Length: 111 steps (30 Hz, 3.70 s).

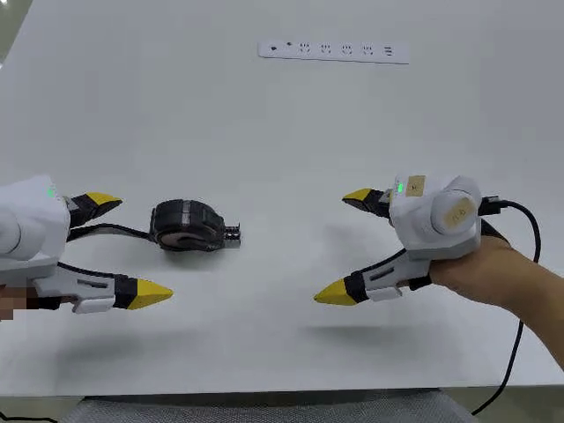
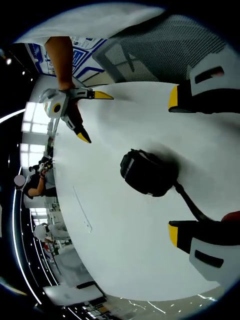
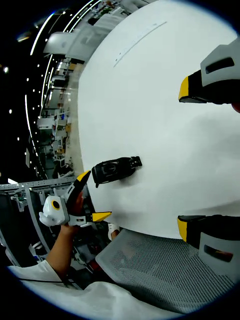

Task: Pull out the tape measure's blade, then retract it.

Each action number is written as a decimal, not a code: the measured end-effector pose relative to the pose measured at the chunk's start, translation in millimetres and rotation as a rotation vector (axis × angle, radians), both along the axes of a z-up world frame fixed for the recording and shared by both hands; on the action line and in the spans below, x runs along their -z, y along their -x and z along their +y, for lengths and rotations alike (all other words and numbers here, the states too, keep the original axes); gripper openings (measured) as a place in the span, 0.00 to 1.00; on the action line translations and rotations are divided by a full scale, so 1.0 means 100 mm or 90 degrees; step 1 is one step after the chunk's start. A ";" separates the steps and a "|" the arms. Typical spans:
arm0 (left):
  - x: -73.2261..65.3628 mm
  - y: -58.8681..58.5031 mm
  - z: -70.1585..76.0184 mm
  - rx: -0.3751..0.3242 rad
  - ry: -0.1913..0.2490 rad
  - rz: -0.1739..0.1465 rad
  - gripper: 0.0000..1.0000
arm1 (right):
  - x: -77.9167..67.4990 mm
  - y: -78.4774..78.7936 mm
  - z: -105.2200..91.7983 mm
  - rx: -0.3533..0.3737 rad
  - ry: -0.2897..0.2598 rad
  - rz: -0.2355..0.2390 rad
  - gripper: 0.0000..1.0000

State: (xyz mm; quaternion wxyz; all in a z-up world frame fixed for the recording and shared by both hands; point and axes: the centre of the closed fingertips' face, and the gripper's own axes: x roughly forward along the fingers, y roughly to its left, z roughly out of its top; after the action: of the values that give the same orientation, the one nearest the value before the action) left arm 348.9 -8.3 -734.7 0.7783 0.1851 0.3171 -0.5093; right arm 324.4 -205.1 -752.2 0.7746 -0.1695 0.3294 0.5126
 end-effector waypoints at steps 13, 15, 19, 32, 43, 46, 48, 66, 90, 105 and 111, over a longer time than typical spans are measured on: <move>0.14 -0.11 -0.10 0.067 -0.042 -0.002 0.79 | 0.09 -0.10 0.20 -0.046 0.012 0.002 0.93; 0.15 -0.14 -0.12 0.068 -0.043 -0.003 0.76 | 0.10 -0.11 0.23 -0.049 0.010 0.003 0.93; 0.20 -0.17 -0.15 0.083 -0.055 -0.006 0.71 | 0.10 -0.12 0.27 -0.056 0.009 0.004 0.93; 0.27 -0.24 -0.24 0.133 -0.080 -0.023 0.46 | 0.12 -0.12 0.36 -0.065 0.002 0.008 0.92; 0.27 -0.26 -0.31 0.153 -0.075 -0.031 0.36 | 0.15 -0.11 0.46 -0.077 -0.002 0.010 0.91; 0.27 -0.26 -0.32 0.157 -0.074 -0.032 0.35 | 0.16 -0.11 0.48 -0.080 -0.003 0.011 0.90; 0.28 -0.26 -0.32 0.158 -0.076 -0.032 0.33 | 0.16 -0.13 0.49 -0.080 -0.003 0.010 0.90; 0.29 -0.28 -0.33 0.173 -0.075 -0.020 0.30 | 0.20 -0.28 0.72 -0.076 -0.039 -0.009 0.69; 0.31 -0.27 -0.33 0.186 -0.083 -0.007 0.29 | 0.36 -0.42 1.12 -0.125 -0.066 -0.069 0.24; 0.31 -0.28 -0.33 0.187 -0.083 -0.007 0.29 | 0.41 -0.43 1.16 -0.139 -0.070 -0.064 0.15; 0.31 -0.27 -0.34 0.190 -0.084 -0.009 0.29 | 0.41 -0.43 1.17 -0.141 -0.072 -0.068 0.14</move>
State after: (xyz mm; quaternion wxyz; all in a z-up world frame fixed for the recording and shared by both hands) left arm 376.4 -42.0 -765.7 0.6822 0.2843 0.3133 -0.5963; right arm 367.1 -87.7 -793.1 0.7378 -0.1878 0.2376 0.6033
